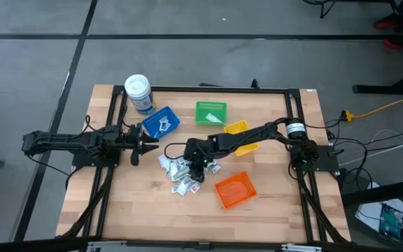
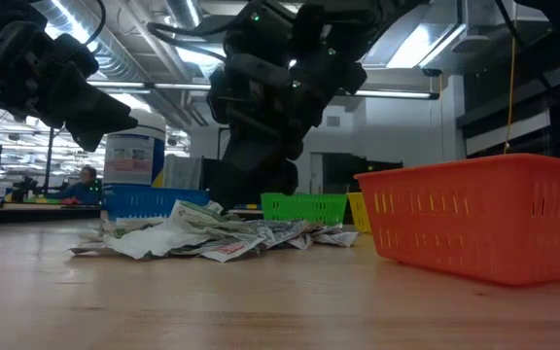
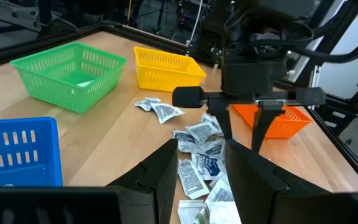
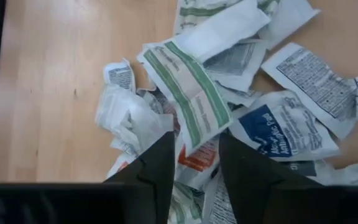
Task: Pick & Place First Aid Supplies
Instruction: Put the white bandage into the green bin
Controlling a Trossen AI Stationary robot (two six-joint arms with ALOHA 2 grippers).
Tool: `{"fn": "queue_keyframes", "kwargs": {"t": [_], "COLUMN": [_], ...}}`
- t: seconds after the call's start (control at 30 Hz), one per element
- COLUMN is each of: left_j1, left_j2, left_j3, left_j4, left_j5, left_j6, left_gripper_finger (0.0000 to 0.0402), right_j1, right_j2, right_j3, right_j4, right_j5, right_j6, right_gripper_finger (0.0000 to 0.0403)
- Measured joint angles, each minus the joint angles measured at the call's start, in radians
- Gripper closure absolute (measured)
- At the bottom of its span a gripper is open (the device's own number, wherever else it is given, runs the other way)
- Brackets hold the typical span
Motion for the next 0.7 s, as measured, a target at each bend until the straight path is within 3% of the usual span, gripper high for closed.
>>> {"fn": "queue_keyframes", "kwargs": {"t": [0.7], "left_j1": [0.0], "left_j2": [0.0], "left_j3": [0.0], "left_j4": [0.0], "left_j5": [0.0], "left_j6": [0.0], "left_gripper_finger": [0.0274], "right_j1": [-0.003], "right_j2": [0.048], "right_j3": [0.0], "right_j4": [0.074], "right_j5": [-0.02], "right_j6": [0.054], "right_gripper_finger": [0.0312]}}
